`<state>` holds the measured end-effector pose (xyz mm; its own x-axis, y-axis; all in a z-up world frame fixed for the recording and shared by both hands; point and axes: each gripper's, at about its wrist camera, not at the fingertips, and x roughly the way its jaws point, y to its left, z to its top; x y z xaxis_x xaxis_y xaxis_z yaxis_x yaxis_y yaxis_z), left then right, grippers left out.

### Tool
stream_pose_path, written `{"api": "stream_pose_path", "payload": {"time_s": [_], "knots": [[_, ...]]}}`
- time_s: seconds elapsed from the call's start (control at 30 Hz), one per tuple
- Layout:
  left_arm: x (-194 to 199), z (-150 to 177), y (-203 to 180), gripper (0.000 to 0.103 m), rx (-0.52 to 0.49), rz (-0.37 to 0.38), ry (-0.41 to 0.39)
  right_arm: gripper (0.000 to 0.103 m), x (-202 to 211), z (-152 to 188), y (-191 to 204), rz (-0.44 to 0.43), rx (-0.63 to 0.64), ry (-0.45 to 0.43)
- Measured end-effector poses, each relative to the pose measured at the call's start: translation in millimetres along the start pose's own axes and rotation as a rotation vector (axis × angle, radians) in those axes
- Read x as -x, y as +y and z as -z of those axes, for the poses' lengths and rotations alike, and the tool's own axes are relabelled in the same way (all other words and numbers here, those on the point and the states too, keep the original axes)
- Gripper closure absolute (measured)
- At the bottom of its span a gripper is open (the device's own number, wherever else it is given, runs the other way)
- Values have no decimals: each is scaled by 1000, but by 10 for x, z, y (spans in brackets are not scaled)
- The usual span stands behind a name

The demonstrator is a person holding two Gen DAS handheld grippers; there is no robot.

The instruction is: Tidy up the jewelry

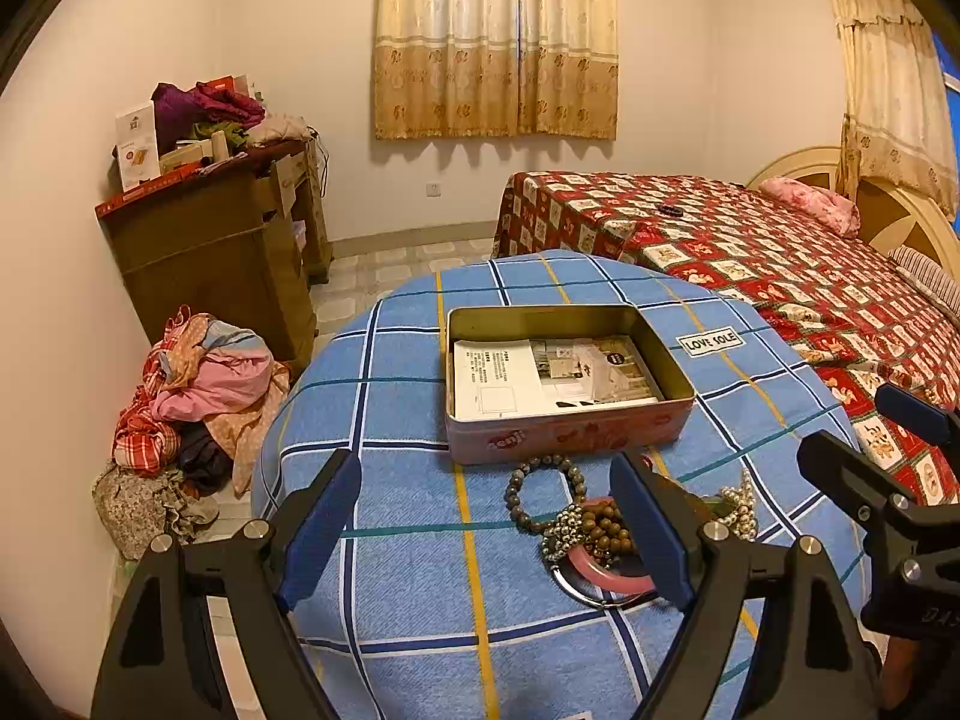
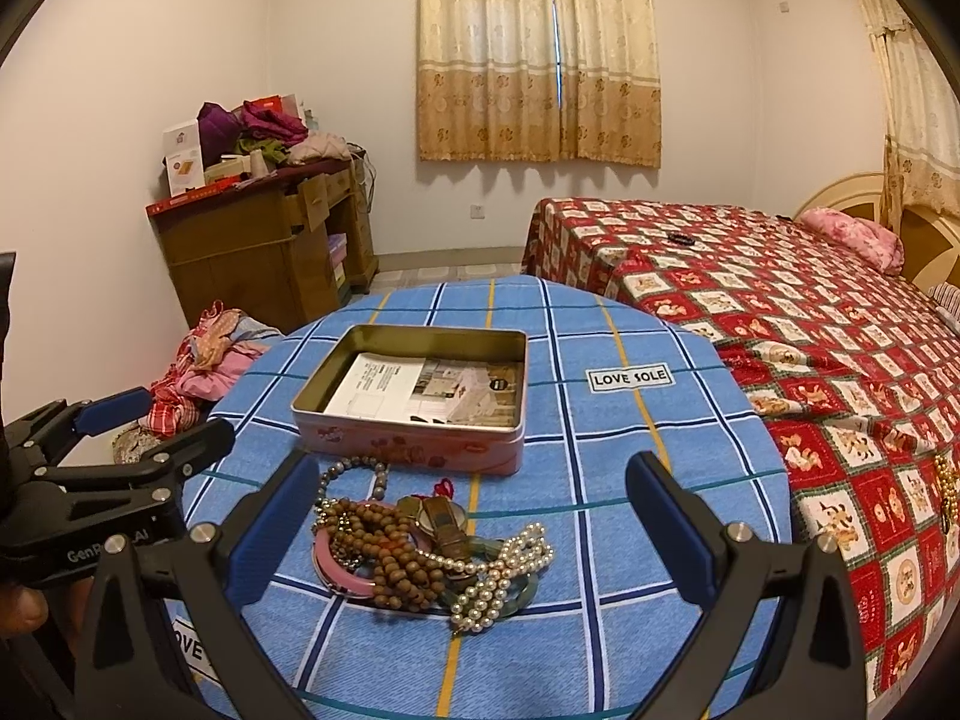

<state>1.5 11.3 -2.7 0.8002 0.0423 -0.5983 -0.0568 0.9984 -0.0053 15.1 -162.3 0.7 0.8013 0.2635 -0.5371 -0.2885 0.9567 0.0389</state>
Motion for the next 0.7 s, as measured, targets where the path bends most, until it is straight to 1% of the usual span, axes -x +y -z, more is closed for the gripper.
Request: {"api": "stream_pose_path", "payload": {"time_s": [0.2,0.33,0.5,0.57,0.6,0.67,0.7], "knots": [[-51,27,-21,18,-5,-6,12,0,-26,19,-32,-3,-10,12],[-164,88,-33,18,-13,-12,39,0,-97,66,-103,-3,-17,32],[-378,224,-40,18,-14,-6,101,0,-313,240,-273,26,-42,92],[-436,274,-52,18,-12,5,121,0,-422,316,-346,40,-57,132],[-444,288,-58,18,-13,9,124,0,-472,342,-379,32,-70,151],[-459,315,-84,18,-20,16,126,6,-527,376,-408,27,-79,173],[-474,323,-97,18,-24,17,131,7,-561,397,-419,28,-80,187]]}}
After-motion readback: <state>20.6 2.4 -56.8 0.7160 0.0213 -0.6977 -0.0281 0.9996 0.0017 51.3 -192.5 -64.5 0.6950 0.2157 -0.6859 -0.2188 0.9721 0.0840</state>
